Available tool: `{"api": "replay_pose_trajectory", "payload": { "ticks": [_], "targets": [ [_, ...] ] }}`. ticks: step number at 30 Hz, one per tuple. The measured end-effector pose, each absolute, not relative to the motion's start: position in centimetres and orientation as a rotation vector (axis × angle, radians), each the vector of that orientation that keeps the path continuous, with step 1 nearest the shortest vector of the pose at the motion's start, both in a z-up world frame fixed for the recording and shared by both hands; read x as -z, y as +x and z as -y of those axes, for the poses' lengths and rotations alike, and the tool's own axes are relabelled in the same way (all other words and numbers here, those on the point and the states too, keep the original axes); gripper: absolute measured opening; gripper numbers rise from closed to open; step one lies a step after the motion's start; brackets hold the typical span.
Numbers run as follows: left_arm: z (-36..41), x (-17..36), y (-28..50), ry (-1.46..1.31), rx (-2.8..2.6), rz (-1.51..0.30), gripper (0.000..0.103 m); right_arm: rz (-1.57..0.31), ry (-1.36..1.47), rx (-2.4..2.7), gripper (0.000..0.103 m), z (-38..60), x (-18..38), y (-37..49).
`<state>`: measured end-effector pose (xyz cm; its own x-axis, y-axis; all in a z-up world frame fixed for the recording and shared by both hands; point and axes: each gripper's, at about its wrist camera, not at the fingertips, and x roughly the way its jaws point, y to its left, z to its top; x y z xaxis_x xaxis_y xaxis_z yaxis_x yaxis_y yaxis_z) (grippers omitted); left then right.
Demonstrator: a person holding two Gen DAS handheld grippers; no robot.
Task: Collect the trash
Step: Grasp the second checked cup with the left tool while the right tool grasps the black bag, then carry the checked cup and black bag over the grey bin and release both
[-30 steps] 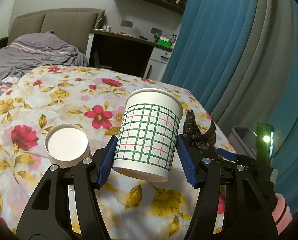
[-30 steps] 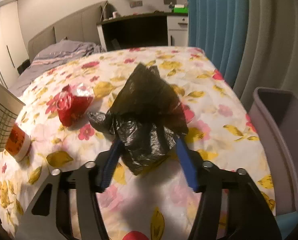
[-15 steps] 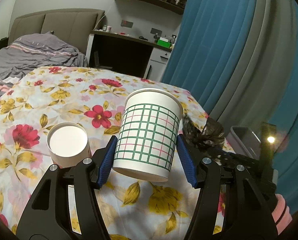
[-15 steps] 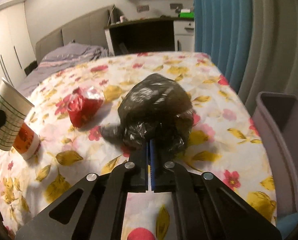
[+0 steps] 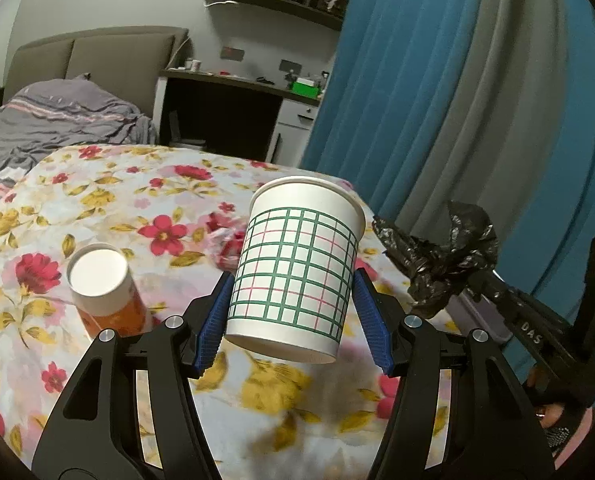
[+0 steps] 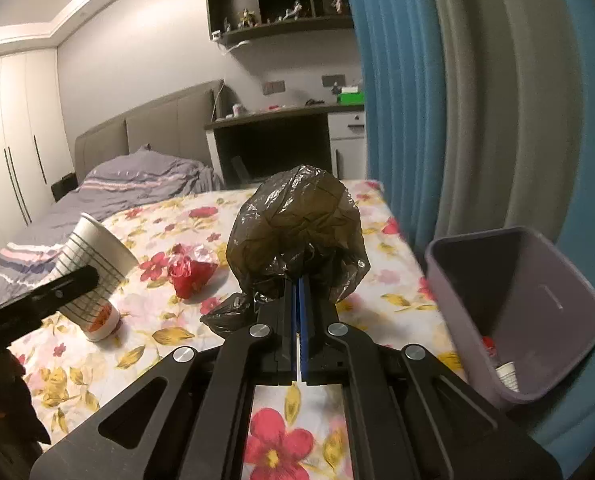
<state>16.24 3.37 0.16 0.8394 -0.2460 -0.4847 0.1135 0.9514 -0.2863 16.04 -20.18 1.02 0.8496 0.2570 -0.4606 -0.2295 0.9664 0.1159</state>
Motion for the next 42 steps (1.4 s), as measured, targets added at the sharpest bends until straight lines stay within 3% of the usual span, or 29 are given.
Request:
{"api": "replay_pose_trajectory", "payload": {
  "ticks": [17,42],
  "targets": [
    [3.5,-1.4,15.5,-0.189,0.268,-0.543,0.059,-0.382,0.091,-0.152,0.002,26.5,-3.9,10.9],
    [17.0,-2.6,20.0,-0.112,0.493,-0.537,0.059,-0.372,0.177,0.047,0.002,35.5,-3.0,11.4]
  ]
}}
